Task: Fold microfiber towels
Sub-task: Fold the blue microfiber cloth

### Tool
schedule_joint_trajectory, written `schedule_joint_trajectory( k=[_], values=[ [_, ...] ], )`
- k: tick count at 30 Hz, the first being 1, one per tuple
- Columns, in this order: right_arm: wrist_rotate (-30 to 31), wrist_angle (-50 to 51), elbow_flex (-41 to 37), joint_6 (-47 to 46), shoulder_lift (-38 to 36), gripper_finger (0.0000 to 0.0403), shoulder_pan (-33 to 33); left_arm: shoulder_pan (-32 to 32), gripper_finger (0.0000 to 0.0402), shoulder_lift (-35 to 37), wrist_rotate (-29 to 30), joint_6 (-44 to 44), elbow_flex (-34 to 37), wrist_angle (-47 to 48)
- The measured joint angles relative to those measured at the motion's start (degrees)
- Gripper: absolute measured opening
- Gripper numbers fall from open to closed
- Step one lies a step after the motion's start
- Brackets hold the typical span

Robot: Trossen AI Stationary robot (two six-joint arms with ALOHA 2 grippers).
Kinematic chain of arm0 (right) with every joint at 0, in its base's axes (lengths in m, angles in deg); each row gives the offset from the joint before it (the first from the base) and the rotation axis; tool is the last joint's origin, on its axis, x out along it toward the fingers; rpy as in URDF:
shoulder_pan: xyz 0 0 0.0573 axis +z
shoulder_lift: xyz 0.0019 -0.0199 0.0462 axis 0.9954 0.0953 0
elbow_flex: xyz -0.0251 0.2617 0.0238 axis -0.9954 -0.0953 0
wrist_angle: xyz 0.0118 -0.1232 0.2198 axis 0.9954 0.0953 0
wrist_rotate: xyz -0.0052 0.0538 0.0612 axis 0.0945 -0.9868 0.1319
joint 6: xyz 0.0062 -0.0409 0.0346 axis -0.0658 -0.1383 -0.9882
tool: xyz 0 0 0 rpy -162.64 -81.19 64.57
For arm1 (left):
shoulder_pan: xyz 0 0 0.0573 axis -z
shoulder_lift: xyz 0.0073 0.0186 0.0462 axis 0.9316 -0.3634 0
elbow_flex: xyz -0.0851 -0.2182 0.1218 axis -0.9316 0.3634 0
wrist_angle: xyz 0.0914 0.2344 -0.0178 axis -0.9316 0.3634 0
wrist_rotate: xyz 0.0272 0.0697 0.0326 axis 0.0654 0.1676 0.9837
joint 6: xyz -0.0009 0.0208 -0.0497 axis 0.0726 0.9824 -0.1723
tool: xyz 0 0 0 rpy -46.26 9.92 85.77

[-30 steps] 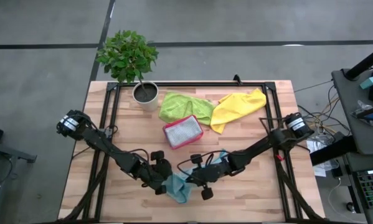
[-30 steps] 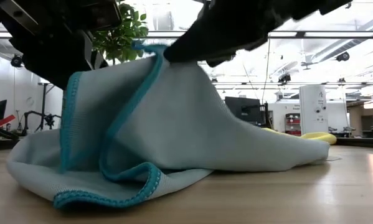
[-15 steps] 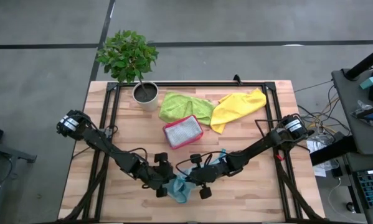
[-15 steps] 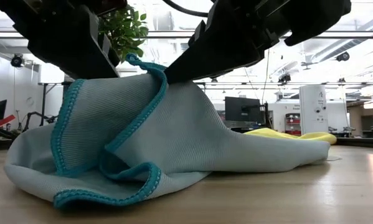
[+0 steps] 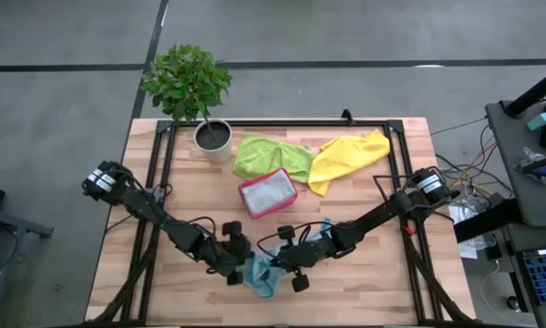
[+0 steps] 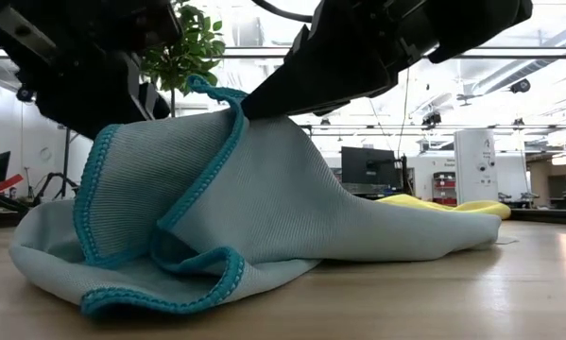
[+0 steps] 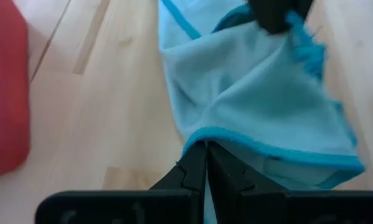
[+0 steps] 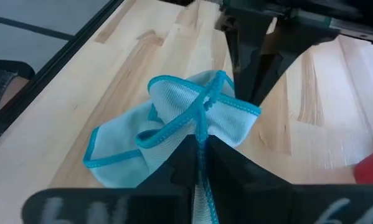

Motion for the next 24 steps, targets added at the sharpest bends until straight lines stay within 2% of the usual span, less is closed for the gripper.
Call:
schedule_joint_trajectory(
  k=[7, 17, 24],
  values=[
    [0.0, 0.3, 0.0, -0.7, 0.0, 0.0013, -0.2, 0.0, 0.0000, 0.0, 1.0, -0.1, 2.4, -3.9],
    [0.0, 0.1, 0.0, -1.5, 0.0, 0.0079, -0.9, 0.0, 0.0000, 0.0, 1.1, 0.0, 3.5, -5.6],
    [0.0, -0.5, 0.0, -1.5, 0.0, 0.0075, -1.0, 0.0, 0.0000, 0.0, 1.1, 0.0, 3.6, -5.5]
  ],
)
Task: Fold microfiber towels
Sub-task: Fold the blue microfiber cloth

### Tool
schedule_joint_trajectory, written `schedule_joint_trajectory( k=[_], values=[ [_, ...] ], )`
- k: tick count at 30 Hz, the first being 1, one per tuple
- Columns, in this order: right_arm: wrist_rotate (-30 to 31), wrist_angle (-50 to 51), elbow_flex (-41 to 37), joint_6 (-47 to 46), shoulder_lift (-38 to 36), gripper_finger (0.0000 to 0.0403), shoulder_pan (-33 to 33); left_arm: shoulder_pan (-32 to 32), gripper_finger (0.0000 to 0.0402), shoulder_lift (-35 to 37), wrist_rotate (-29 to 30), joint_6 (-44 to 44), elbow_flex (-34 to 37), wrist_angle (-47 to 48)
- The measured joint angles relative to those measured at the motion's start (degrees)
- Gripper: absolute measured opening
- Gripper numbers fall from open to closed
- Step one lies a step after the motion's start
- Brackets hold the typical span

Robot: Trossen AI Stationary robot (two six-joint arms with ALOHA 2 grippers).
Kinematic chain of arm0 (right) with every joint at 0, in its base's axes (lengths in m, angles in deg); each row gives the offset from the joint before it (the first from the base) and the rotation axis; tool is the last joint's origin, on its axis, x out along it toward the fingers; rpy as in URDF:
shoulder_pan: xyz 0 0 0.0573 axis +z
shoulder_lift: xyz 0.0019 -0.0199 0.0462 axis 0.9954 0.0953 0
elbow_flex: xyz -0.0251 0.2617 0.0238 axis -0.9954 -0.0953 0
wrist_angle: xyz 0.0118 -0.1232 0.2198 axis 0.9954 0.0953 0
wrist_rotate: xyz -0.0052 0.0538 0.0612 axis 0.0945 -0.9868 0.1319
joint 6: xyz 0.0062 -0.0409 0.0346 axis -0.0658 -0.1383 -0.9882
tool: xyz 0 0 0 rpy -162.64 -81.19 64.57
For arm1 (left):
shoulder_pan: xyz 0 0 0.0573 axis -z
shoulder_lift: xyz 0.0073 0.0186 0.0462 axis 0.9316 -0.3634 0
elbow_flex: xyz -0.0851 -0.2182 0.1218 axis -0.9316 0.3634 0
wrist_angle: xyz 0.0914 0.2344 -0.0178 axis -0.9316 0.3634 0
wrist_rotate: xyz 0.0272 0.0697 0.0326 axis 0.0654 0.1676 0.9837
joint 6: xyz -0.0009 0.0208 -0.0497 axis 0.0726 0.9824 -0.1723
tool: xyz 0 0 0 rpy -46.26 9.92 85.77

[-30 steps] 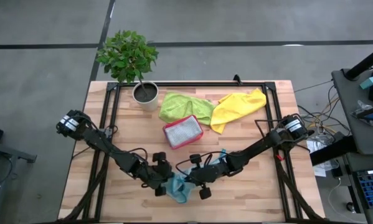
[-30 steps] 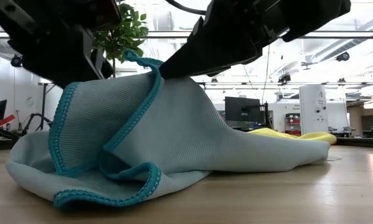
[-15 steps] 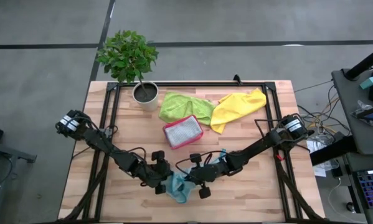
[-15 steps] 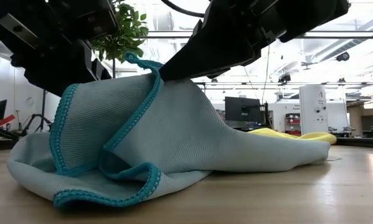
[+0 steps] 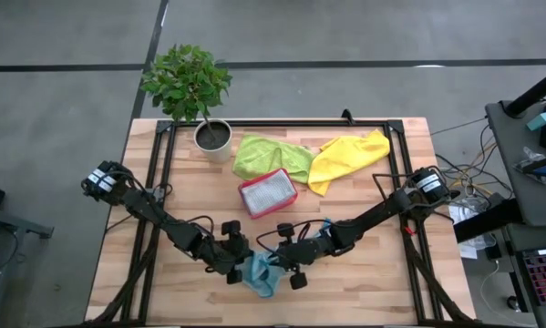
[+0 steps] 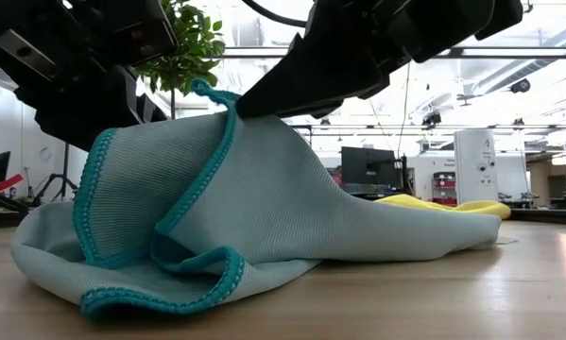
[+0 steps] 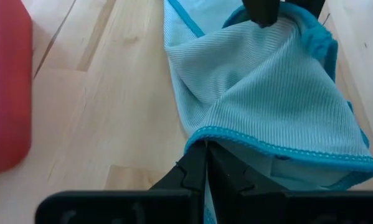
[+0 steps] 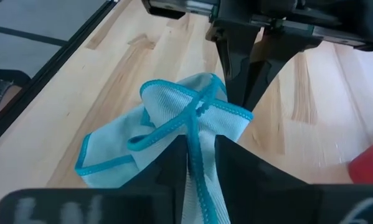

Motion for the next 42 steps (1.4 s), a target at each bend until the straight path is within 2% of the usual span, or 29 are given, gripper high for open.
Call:
schedule_joint_trajectory(
  k=[9, 16, 24, 28, 33, 42],
  values=[
    [0.0, -0.8, 0.0, 1.1, 0.0, 0.0055, 0.0, 0.0, 0.0000, -3.0, -0.1, -1.5, -0.1, 0.0],
    [-0.1, -0.8, 0.0, 1.5, 0.0, 0.0012, 0.0, 0.0, 0.0000, -5.8, -0.2, -4.4, -0.1, 0.3],
    [-0.1, 0.5, 0.0, 3.2, -2.7, 0.0009, 0.3, 0.0, 0.0000, -4.8, 0.2, -11.0, -0.3, 10.2],
    [0.4, 3.1, 0.0, 4.4, -6.4, 0.0009, 0.3, 0.1, 0.0000, -2.5, -0.3, -11.9, -0.3, 15.9],
    [5.6, 6.5, 0.1, 5.0, -9.3, 0.0009, 0.3, 0.1, 0.0000, 3.7, -1.0, -11.5, -0.3, 20.9],
    [6.1, 6.0, 0.1, 5.2, -9.8, 0.0009, 0.3, 0.1, 0.0000, 16.1, -0.6, -11.6, -0.2, 24.8]
  ],
)
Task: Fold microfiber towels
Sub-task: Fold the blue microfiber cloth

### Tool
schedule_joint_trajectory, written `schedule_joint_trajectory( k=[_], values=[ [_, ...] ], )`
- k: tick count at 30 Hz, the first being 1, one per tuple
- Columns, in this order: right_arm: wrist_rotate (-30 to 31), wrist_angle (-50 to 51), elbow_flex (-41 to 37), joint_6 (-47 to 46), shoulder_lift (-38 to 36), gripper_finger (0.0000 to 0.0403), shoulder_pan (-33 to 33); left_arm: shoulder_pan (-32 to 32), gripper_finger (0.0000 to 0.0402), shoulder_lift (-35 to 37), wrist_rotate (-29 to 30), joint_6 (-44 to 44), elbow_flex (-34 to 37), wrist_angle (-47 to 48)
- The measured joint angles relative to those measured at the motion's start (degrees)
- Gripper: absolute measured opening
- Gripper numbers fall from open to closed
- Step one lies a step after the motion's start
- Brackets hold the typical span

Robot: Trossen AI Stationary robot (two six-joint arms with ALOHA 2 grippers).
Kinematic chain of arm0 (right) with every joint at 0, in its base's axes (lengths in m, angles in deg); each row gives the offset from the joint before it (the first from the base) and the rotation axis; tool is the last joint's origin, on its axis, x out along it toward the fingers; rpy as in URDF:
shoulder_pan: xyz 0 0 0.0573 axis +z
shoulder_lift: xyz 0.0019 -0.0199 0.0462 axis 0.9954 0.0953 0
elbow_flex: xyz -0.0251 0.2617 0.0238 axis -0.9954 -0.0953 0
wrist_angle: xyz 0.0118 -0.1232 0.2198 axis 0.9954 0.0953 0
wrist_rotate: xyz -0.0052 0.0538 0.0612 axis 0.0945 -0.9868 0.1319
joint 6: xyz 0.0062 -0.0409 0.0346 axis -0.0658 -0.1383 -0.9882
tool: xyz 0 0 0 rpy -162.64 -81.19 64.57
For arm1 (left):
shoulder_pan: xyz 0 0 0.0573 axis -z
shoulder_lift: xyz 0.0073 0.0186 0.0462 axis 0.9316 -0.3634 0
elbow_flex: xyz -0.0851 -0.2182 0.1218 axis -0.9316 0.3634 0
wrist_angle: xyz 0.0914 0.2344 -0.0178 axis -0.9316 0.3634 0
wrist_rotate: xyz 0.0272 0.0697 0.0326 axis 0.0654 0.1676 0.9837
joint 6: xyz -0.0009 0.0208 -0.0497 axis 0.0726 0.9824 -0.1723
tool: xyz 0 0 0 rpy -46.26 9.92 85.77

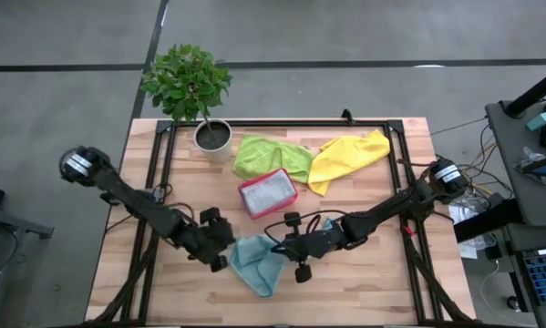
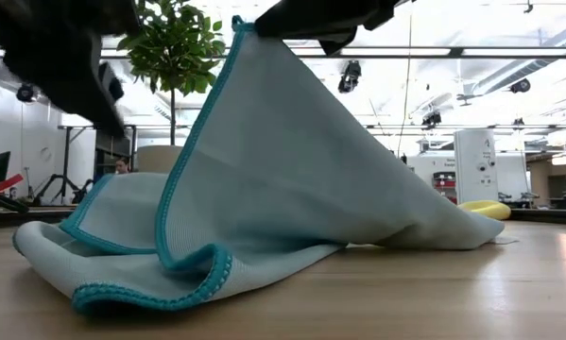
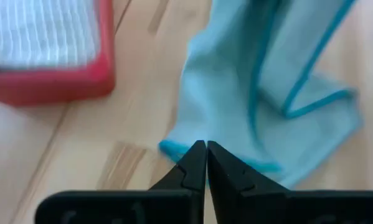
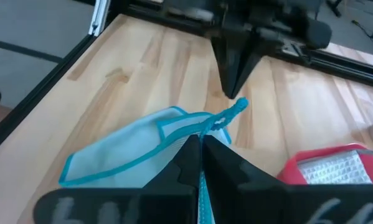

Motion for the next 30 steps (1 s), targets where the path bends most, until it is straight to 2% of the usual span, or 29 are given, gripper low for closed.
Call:
schedule_joint_trajectory(
  k=[4, 6, 13, 16, 18, 21, 24, 30],
  values=[
    [1.8, -1.7, 0.0, -0.1, 0.0, 0.0009, 0.0, 0.3, 0.0001, 3.5, 0.1, -0.1, 0.0, -3.4],
    [1.8, -2.1, 0.0, -0.7, 0.0, 0.0009, 0.0, 0.8, 0.0007, 4.0, -1.8, -0.2, 0.0, -6.2],
    [3.0, -2.6, -0.4, -1.3, 0.0, 0.0009, 0.0, 2.0, 0.0071, 1.9, -3.5, -1.8, 0.0, -18.5],
    [2.9, -2.6, -0.7, -1.2, 0.0, 0.0009, 0.0, 2.0, 0.0106, -1.5, -0.8, -1.4, -0.1, -24.6],
    [2.9, -2.7, -0.9, -1.3, 0.0, 0.0009, 0.0, 2.0, 0.0127, -4.3, 2.9, -1.8, -0.2, -25.8],
    [2.8, -2.5, -1.1, -1.2, 0.0, 0.0008, 0.1, 1.8, 0.0152, -7.7, 4.1, -3.9, -0.1, -26.7],
    [2.6, -2.4, -1.1, -1.1, 0.0, 0.0008, 0.1, 1.7, 0.0163, -10.0, 5.8, -4.6, -0.1, -29.8],
    [2.3, -2.1, -1.1, -0.8, 0.0, 0.0008, 0.1, 1.6, 0.0164, -12.0, 7.5, 1.1, -0.1, -40.4]
  ],
)
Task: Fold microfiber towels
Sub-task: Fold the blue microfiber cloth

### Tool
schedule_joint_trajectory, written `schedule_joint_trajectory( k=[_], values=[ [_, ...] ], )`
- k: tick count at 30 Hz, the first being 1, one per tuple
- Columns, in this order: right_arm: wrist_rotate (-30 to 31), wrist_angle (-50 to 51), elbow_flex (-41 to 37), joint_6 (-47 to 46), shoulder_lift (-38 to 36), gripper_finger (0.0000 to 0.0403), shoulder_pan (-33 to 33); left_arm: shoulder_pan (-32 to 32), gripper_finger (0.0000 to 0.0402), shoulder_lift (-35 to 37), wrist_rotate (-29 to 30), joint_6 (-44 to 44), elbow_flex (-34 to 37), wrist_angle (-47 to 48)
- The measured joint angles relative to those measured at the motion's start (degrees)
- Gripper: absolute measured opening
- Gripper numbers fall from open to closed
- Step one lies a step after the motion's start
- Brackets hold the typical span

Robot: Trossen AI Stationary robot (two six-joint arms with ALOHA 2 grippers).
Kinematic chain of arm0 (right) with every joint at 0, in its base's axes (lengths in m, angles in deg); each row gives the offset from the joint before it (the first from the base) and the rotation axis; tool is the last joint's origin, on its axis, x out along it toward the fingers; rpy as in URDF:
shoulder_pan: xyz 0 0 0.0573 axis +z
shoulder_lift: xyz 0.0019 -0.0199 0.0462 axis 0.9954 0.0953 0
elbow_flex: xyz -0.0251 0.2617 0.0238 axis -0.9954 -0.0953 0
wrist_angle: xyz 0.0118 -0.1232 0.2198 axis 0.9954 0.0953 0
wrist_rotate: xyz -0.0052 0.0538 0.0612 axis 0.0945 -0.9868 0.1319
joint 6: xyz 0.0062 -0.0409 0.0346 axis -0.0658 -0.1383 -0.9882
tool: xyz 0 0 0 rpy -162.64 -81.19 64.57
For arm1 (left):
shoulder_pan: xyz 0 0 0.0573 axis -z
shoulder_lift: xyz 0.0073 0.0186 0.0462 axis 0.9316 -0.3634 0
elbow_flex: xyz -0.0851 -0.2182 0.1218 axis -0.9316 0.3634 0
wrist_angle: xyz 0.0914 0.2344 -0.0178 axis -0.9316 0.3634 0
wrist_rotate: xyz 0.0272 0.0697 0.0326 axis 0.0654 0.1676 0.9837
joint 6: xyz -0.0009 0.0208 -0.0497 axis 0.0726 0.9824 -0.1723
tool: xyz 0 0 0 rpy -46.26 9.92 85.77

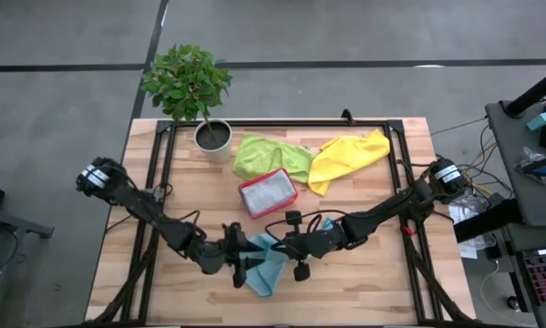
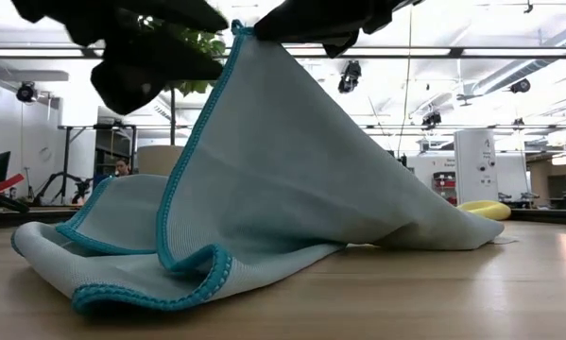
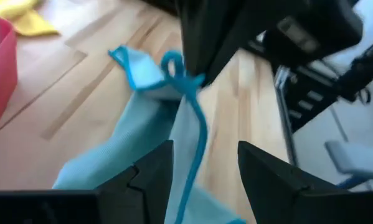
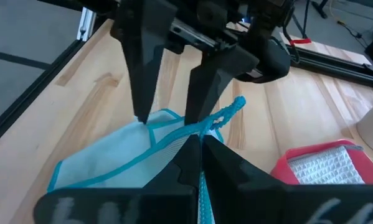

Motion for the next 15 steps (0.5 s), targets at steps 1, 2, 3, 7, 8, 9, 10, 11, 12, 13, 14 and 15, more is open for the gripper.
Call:
schedule_joint_trajectory(
  k=[1, 2, 3, 7, 8, 9, 10, 11, 12, 13, 14, 15],
  values=[
    [0.0, 0.0, 0.0, 0.1, 0.0, 0.0008, 0.0, -0.1, 0.0164, -0.1, 1.0, 0.2, 0.0, -0.8],
    [0.0, 0.0, 0.0, 0.1, 0.0, 0.0008, 0.0, -0.2, 0.0164, -0.2, 2.2, 0.1, 0.0, -1.2],
    [0.0, 0.0, 0.0, 0.2, 0.0, 0.0008, 0.0, -0.3, 0.0164, -0.3, 3.5, 0.1, 0.0, -1.3],
    [-0.1, 0.0, 0.0, 0.3, 0.0, 0.0008, 0.0, -0.7, 0.0164, -0.3, 6.6, 0.0, 0.0, -1.2],
    [-0.2, 0.0, 0.0, 0.3, 0.0, 0.0008, 0.0, -0.9, 0.0164, -0.3, 6.8, 0.0, 0.0, -1.2],
    [-0.2, 0.0, 0.0, 0.3, 0.0, 0.0008, 0.0, -1.0, 0.0164, -0.3, 6.8, 0.0, 0.0, -1.2],
    [-0.2, 0.0, 0.0, 0.3, 0.0, 0.0008, 0.0, -1.1, 0.0164, -0.3, 6.8, 0.0, 0.0, -1.3],
    [-0.2, 0.0, 0.0, 0.3, 0.0, 0.0008, 0.0, -1.2, 0.0164, -0.3, 6.8, 0.0, 0.0, -1.4],
    [-0.2, 0.0, 0.0, 0.3, 0.0, 0.0008, 0.0, -1.3, 0.0164, -0.3, 6.8, 0.0, 0.0, -1.4],
    [-0.2, 0.0, 0.0, 0.3, 0.0, 0.0008, 0.0, -1.3, 0.0164, -0.3, 6.8, 0.0, 0.0, -1.4],
    [-0.2, 0.0, 0.0, 0.2, 0.0, 0.0008, 0.0, -1.3, 0.0164, -0.3, 6.7, 0.0, 0.0, -1.4],
    [-0.2, 0.0, 0.0, 0.1, 0.0, 0.0008, -0.1, -1.3, 0.0164, -0.4, 6.3, 0.0, 0.0, -1.5]
  ],
)
